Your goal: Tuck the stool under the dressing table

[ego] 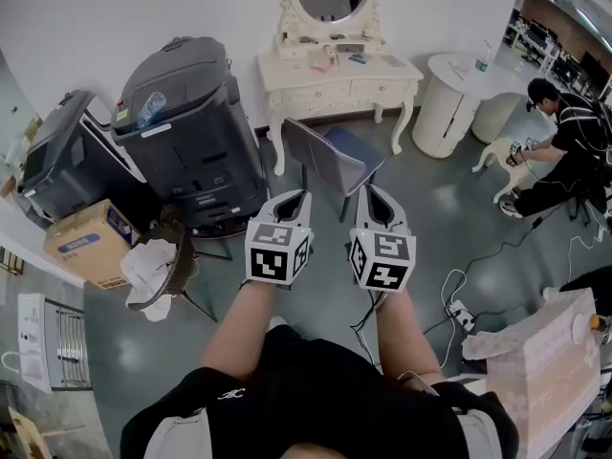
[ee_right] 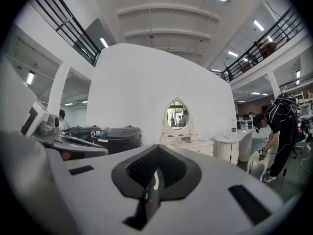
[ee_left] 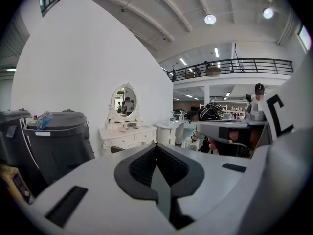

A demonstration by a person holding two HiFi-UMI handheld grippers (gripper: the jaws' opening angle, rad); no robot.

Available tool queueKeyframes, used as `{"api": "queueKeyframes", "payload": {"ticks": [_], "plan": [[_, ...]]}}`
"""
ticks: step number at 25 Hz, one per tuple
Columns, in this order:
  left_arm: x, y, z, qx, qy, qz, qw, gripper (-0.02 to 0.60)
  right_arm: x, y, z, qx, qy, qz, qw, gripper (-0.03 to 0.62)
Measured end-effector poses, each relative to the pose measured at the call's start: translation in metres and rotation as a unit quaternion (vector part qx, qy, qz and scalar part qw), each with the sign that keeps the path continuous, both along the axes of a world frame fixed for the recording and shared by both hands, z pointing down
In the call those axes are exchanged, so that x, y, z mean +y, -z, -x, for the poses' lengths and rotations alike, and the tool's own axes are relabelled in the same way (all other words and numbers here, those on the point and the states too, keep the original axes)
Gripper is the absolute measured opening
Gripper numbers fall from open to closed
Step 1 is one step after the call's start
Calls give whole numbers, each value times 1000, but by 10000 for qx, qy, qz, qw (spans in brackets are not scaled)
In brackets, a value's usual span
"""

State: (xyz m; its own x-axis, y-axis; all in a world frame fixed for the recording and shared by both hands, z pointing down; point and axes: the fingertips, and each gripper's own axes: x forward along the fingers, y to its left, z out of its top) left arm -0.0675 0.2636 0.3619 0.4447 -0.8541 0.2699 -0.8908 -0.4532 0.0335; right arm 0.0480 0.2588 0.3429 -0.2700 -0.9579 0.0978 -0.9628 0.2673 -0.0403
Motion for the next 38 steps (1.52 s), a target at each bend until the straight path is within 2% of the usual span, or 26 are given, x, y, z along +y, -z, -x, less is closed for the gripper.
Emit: {"api": "queueKeyframes", "payload": {"ticks": [10, 23, 30, 38], "plan": [[-83, -12, 14, 143, -265, 64, 9995, 5, -82, -10, 18, 264, -168, 110, 9994, 6], [-209, -9, 66, 174, -636, 144, 9977, 6, -204, -8, 72, 403, -445, 274, 9978, 6], [-246, -24, 85, 268, -822, 315, 9958, 6, -228, -18, 94, 654, -607, 310, 9955, 6], [-268, -43, 83, 154, -999, 508, 9936, 6, -245, -48, 83, 706, -852, 663, 9916, 6]]}}
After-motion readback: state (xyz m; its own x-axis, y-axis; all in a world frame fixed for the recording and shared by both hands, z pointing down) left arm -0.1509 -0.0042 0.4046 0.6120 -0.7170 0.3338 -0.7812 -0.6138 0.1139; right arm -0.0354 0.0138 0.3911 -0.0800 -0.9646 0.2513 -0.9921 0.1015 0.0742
